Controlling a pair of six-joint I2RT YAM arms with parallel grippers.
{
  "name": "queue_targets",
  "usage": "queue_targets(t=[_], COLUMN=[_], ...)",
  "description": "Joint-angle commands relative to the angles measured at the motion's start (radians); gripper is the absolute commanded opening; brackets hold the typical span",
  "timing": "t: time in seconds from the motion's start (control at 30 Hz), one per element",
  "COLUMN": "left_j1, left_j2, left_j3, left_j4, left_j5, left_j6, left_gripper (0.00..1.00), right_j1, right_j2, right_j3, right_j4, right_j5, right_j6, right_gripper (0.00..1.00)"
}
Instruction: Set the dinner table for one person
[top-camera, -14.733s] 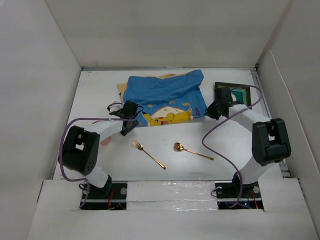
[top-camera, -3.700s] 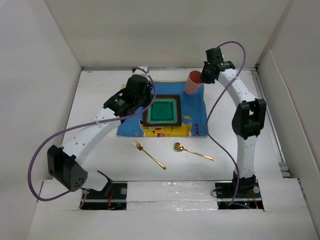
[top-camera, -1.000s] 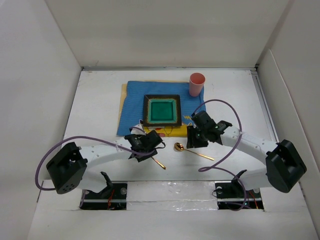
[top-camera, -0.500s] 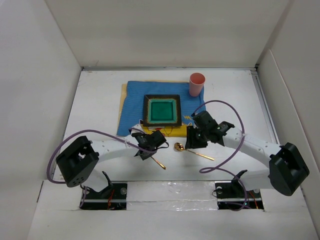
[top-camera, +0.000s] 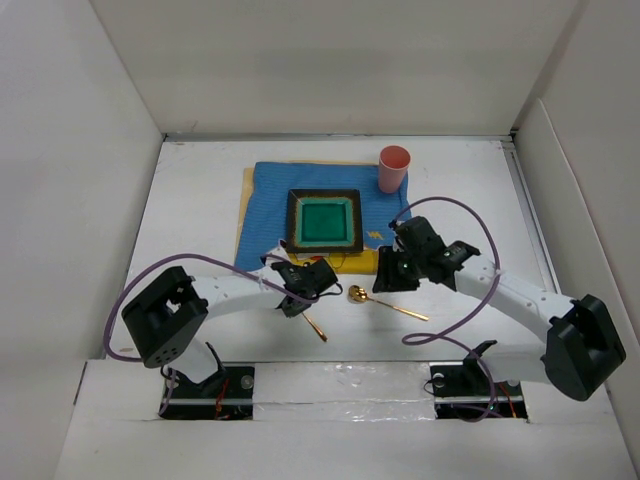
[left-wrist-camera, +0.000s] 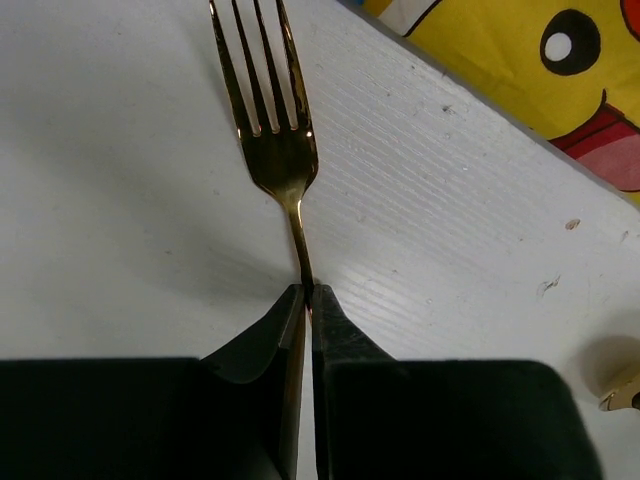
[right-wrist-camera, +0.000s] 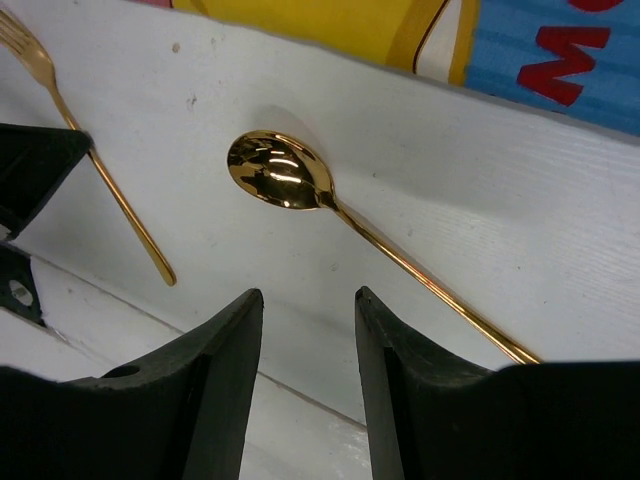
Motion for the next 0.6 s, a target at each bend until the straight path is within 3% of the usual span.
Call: queue_targets(t=[0.0, 0.23, 0.3, 0.43, 0.47, 0.5, 0.57], left_j1=[-0.019, -0.043, 0.004, 0.146, 0.188, 0.272, 0.352], left_j2=[0.036, -0.08, -0.09, -0.09, -0.091, -0.097, -0.099], left_j3=[-0.037, 0.101, 0.173, 0.239, 0.247, 0.248, 0.253], left_j4=[-0.132, -0.274, -0.278, -0.142, -0.098, -0.041, 0.108], left_j5=[-0.036, -0.164, -0.21, -0.252, -0.22, -0.197, -0.141], left_j6=[-0.027, 0.179, 0.315, 0.614, 0.687, 0.854, 0.97], left_gripper=[0.0, 0.0, 0.0, 0.0, 0.0, 0.0, 0.0], right_j1=[-0.035, -0.064, -0.075, -0.075, -0.075, -0.084, -0.084], right_j2=[-0.049, -0.041, -0.041, -0.049, -0.052, -0.057, -0.074], right_j3=[0.054, 0.066, 0.069, 0.068, 0.068, 0.066, 0.062], right_j4=[-0.005, 0.002, 0.004, 0.002, -0.001, -0.004, -0.01], right_j5=[-0.033, -0.059, -0.056, -0.054, -0.051, -0.045, -0.033], right_j6=[-0.034, -0.031, -0.031, -0.025, -0.025, -0.023, -0.022], right_gripper=[0.47, 0.47, 0.47, 0.47, 0.47, 0.47, 0.47])
